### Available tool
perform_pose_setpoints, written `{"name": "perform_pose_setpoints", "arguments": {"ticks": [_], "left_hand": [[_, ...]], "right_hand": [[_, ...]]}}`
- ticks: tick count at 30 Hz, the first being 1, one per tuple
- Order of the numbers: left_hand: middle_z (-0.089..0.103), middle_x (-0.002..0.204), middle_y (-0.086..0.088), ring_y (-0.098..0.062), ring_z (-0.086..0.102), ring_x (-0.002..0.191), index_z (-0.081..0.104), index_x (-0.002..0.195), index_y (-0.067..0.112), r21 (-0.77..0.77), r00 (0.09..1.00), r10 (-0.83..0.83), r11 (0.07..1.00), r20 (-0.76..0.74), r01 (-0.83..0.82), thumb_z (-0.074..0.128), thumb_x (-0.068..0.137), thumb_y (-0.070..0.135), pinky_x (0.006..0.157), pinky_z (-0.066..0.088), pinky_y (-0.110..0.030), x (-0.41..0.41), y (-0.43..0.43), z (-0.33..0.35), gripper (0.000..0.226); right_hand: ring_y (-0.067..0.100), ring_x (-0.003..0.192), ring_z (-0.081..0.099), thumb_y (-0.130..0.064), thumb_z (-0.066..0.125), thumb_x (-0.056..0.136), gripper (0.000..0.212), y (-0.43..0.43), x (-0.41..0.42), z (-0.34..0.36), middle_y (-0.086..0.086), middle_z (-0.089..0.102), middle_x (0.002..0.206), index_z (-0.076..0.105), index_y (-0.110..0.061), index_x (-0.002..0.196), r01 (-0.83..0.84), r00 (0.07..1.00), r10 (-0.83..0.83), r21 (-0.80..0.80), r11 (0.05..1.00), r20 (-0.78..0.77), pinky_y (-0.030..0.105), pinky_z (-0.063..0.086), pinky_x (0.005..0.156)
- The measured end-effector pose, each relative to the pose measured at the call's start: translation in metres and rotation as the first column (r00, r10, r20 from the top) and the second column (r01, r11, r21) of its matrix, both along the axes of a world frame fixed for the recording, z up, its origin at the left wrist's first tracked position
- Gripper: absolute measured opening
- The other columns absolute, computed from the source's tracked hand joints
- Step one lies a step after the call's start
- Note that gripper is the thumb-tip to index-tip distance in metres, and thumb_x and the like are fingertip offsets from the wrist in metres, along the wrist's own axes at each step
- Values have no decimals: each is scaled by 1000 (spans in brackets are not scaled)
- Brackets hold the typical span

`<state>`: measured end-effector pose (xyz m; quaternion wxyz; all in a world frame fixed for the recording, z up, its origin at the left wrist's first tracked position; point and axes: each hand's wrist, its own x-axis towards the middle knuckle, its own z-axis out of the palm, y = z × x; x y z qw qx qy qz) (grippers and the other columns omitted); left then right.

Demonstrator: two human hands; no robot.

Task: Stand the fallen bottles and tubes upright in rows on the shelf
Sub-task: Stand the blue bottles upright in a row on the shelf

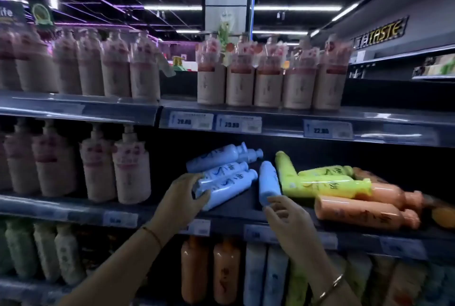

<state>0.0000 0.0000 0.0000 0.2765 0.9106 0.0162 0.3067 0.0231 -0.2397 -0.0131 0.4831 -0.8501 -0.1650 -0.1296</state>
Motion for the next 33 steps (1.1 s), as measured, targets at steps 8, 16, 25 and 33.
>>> {"name": "perform_pose_setpoints", "arguments": {"ticks": [8,16,25,33], "left_hand": [[64,108,-14,-28,62,102,64,114,2,36,977,-164,985,-140,170,61,79,35,83,40,-24,93,30,-5,48],[60,69,-10,-25,59,73,57,80,4,191,939,-142,959,-313,209,54,84,48,63,40,-36,124,19,-8,45],[59,81,-2,-17,51,76,47,71,17,386,929,-53,900,-366,203,60,77,61,64,33,-27,132,0,1,46],[63,87,1,-17,60,84,58,88,15,428,918,69,897,-390,114,61,70,60,59,41,-28,132,-11,0,49]], "right_hand": [[13,93,63,-24,63,88,26,29,58,-5,-2,69,100,66,-18,113,240,970,-241,26,970,26,31,52,84],[14,96,58,-31,57,93,30,25,90,-19,0,63,105,61,-14,117,333,942,-328,-64,941,72,25,44,79],[25,97,62,-51,49,92,47,20,104,-23,7,67,106,54,-17,123,351,927,-363,-128,928,-91,34,50,76],[25,96,62,-60,47,88,59,22,103,-23,7,66,109,48,-20,131,327,927,-344,-124,937,-150,36,52,75]]}}
